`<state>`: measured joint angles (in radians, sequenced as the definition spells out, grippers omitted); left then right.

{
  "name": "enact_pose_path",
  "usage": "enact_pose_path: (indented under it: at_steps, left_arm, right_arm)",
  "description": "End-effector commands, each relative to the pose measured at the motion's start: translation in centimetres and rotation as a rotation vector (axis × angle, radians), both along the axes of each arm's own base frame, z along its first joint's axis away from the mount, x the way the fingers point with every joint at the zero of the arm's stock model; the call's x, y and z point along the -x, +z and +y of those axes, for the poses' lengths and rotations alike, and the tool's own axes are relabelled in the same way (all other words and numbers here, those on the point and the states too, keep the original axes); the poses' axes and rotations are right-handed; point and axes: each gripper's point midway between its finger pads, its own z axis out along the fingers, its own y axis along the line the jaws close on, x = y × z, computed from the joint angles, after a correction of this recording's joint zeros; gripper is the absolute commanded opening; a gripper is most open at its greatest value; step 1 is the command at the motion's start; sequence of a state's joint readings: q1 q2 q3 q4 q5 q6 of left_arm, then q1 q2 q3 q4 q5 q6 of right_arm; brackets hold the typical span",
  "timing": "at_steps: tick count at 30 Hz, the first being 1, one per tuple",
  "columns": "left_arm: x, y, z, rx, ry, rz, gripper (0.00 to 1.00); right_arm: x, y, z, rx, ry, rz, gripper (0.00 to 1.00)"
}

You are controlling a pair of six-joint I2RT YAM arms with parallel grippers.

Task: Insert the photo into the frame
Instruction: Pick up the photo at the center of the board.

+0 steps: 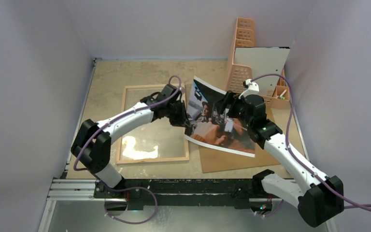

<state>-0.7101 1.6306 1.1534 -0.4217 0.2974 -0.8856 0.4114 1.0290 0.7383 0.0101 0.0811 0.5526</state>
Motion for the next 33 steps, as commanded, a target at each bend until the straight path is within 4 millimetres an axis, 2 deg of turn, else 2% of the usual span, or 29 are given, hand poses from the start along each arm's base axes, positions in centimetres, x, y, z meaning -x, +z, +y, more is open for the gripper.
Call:
enact_pose_path:
  at_steps: [1,4,7,9,17,22,27,30,33]
  left_arm:
    - [-0.1,4.8,3.9,-0.121,-0.114,-0.112,0.0]
    - [-0.6,7.2,5.0,-0.086,-0.104,-0.124,0.0]
    - [-1.9,9.8,6.3,-0.041,-0.058,-0.147,0.0]
    - [-2.7,11.6,7.0,-0.002,-0.027,-0.16,0.0]
    - [-3.5,17.7,9.7,0.104,0.058,-0.184,0.0]
    - [-2.8,20.5,10.8,0.167,0.111,-0.187,0.0]
    - [-1.3,22.8,12.8,0.165,0.163,-0.209,0.0]
    - [-0.6,24.5,13.5,0.186,0.211,-0.239,0.0]
    - [0.1,25.3,13.5,0.219,0.237,-0.226,0.0]
  right_arm:
    - [-0.4,5.2,1.4,0.032,0.124,-0.212,0.84]
    - [-0.1,6.3,2.9,0.059,0.171,-0.279,0.85]
    - [1.5,8.3,6.1,0.06,0.252,-0.39,0.86]
    - [2.2,8.9,7.5,0.06,0.286,-0.433,0.87]
    - [4.2,10.3,11.0,0.089,0.39,-0.576,0.9]
    - [6.0,10.8,14.2,0.128,0.489,-0.649,0.91]
    - [8.7,11.5,17.0,0.124,0.607,-0.718,0.91]
    - [9.6,12.0,17.9,0.138,0.636,-0.778,0.92]
    - [9.6,13.1,17.7,0.153,0.599,-0.855,0.93]
